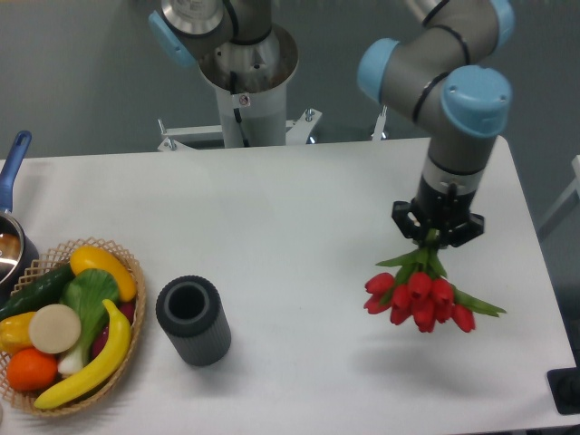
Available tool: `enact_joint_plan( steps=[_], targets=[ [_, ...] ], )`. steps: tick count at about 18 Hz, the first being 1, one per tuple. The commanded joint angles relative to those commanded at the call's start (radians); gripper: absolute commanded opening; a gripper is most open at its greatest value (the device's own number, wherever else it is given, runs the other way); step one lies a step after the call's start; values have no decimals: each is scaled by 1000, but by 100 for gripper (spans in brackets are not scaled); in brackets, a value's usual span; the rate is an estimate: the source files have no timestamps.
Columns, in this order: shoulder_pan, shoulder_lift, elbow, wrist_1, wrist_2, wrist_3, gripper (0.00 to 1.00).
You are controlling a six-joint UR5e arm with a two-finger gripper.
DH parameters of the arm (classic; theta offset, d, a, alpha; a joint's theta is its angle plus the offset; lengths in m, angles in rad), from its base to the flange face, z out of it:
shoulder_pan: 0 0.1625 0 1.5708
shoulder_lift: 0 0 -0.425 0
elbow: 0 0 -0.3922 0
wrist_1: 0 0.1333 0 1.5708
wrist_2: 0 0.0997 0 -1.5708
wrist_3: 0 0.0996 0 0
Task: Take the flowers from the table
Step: 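Lift the gripped tulip bouquet up off the table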
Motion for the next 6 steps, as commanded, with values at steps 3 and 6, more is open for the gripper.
enact_joint_plan(
  steps=[3, 6],
  targets=[
    [1, 6, 3, -20, 11, 60, 3],
    [3, 9, 8, -61, 38, 97, 4]
  ],
)
